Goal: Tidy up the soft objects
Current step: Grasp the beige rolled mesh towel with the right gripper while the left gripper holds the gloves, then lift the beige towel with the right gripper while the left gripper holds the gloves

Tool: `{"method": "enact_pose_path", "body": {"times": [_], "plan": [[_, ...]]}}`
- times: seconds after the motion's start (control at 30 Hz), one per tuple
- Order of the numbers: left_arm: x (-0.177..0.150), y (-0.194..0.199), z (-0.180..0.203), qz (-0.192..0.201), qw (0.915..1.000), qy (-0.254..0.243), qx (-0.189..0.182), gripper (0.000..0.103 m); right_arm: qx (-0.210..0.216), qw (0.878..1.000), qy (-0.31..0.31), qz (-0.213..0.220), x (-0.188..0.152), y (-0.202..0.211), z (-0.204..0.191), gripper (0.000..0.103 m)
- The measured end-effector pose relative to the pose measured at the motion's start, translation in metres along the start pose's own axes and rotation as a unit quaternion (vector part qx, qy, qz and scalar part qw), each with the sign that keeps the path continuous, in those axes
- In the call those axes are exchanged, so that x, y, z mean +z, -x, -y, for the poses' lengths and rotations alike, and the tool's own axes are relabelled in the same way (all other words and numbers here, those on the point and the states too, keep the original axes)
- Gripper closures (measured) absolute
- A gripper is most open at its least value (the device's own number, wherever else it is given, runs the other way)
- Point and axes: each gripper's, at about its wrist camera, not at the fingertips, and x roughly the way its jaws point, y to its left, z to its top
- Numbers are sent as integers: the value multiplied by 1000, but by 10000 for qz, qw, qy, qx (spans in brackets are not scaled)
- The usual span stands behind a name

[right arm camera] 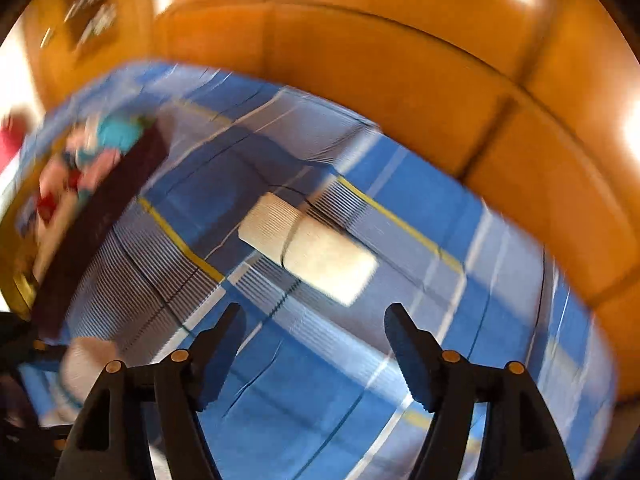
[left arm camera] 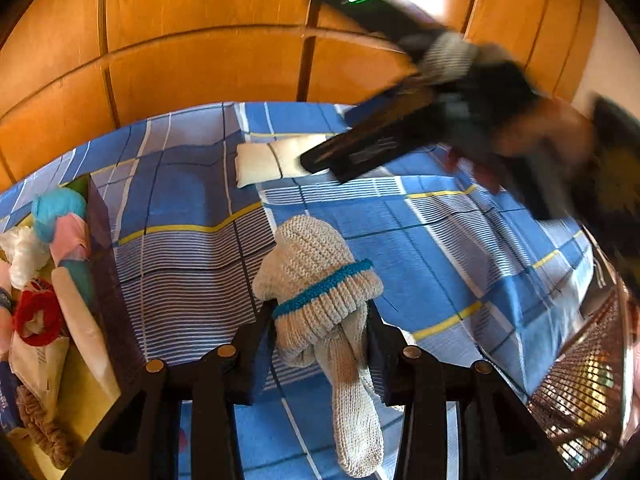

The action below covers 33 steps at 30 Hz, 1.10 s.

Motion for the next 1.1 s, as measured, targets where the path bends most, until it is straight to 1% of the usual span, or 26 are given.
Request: {"method": "enact_pose_path", "body": {"times": [0.1, 0.17, 0.27, 0.37, 0.4, 0.43, 0.47, 0.5, 0.53, 0.57, 0.6, 0.63, 0.7, 0.8, 0.87, 0.9, 0.93, 1.03, 1.1], "plan": [[-3, 10, -1, 72, 9999, 28, -74, 62, -168, 9969, 707, -288, 20, -16, -14, 27], [-4, 15, -3, 94, 9999, 81, -96, 62, -282, 9920, 1115, -514, 34, -31, -21, 27], [-6, 19, -7, 112, 9998, 148, -119, 62, -279, 9873, 1357, -784, 48, -51, -21, 27], [-6, 22, -12, 142, 9996, 229, -120, 62, -306, 9841, 1421, -1025, 54, -70, -19, 29], [-6, 24, -14, 167, 9995, 254, -101, 62, -307, 9838, 1392, -1084, 54, -76, -18, 37], [-6, 26, -15, 192, 9994, 275, -91, 62, -250, 9838, 1349, -1153, 53, -79, -16, 48], [-5, 27, -16, 207, 9993, 286, -83, 62, -231, 9842, 1326, -1152, 52, -79, -16, 49], [-5, 28, -17, 225, 9993, 294, -66, 62, -289, 9846, 1341, -1083, 50, -77, -17, 57], [-4, 29, -18, 229, 9993, 297, -35, 62, -302, 9855, 1332, -1007, 48, -73, -18, 70], [-4, 29, -18, 237, 9992, 315, 11, 62, -366, 9870, 1278, -902, 46, -66, -16, 76], [-4, 30, -18, 239, 9992, 323, 24, 62, -436, 9879, 1234, -832, 45, -61, -15, 92], [-4, 31, -19, 245, 9991, 336, 39, 62, -484, 9896, 1126, -749, 44, -53, -12, 95], [-4, 35, -19, 272, 9989, 359, 92, 62, -523, 9927, 945, -542, 38, -36, -7, 96], [-5, 43, -19, 352, 9986, 374, 123, 62, -620, 9947, 690, -449, 25, -21, -2, 97], [-5, 49, -20, 411, 9984, 368, 143, 62, -508, 9974, 381, -348, 13, -8, 4, 97], [-5, 52, -20, 435, 9982, 375, 151, 62, -461, 9981, 268, -317, 9, 0, -1, 97], [-5, 54, -21, 450, 9982, 377, 150, 62, -313, 9991, 60, -286, 2, 8, 2, 97], [-5, 61, -23, 517, 9977, 389, 189, 62, 0, 9994, -261, -214, -13, 25, 0, 97], [-6, 65, -23, 544, 9974, 419, 227, 62, 377, 9972, -592, -256, -25, 35, -2, 97]]}}
